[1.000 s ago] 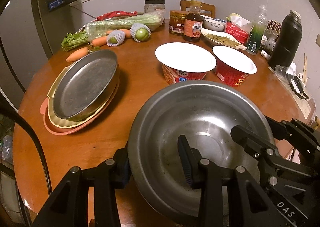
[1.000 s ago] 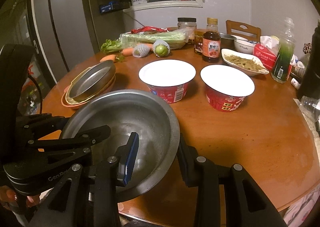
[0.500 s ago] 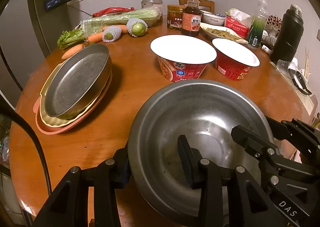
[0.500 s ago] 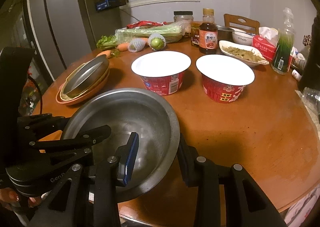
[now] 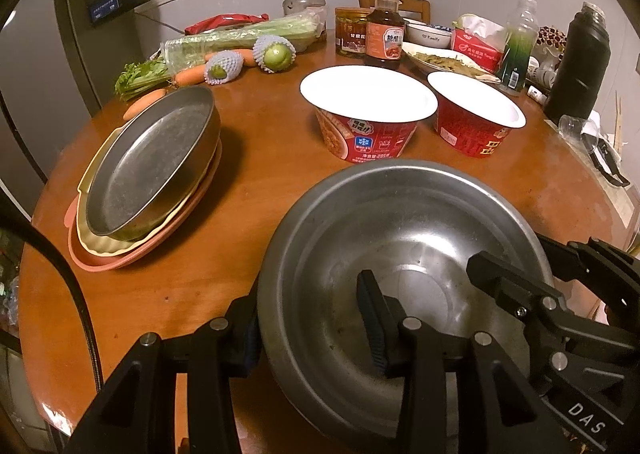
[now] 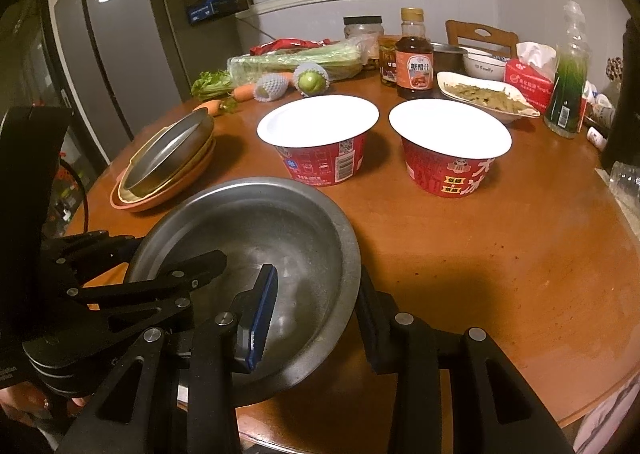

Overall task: Organize plates and bowls
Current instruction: 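Lift the steel bowl with the left gripper and set it beside the red cups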

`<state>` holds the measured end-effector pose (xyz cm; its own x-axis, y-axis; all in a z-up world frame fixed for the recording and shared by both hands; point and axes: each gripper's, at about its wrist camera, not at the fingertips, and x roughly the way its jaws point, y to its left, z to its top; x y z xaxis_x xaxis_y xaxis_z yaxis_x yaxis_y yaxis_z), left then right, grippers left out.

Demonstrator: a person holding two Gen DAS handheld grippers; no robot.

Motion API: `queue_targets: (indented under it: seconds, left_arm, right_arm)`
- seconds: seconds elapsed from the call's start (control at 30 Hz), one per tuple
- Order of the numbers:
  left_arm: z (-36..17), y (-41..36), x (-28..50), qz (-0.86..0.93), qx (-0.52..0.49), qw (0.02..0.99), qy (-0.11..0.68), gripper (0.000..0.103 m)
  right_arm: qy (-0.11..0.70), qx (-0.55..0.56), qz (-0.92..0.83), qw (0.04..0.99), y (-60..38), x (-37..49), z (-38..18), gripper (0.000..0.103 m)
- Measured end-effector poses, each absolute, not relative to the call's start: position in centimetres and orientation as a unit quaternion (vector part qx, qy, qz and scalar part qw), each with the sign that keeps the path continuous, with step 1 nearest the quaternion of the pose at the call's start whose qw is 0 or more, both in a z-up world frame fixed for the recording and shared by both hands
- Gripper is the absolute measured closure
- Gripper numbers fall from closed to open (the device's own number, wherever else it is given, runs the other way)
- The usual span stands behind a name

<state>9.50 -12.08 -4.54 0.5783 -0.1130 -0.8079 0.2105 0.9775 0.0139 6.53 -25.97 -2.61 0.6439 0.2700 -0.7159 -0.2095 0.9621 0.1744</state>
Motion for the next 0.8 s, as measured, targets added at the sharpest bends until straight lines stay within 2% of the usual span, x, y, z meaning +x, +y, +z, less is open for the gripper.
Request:
queue_targets:
  seconds: [0.33, 0.47, 0.8]
  left_arm:
    - [-3.8, -11.4, 9.2, -0.083, 0.046, 0.892, 0.442, 0.056]
    - [-3.3, -11.1, 9.0, -0.082, 0.041, 0.895, 0.437, 0.056]
    - [-1.6, -9.6, 8.5, -0.071, 0.033, 0.908, 0.410, 0.049]
  right_arm:
    - [0.404, 0.052, 0.140, 0.902, -26.2, 6.7, -2.4, 0.059]
    - [0.401, 0.066, 0.135, 0.904, -27.0, 6.7, -2.2, 0.053]
    - [0.387, 0.090, 0.121, 0.910, -28.5, 6.4, -1.1, 0.049]
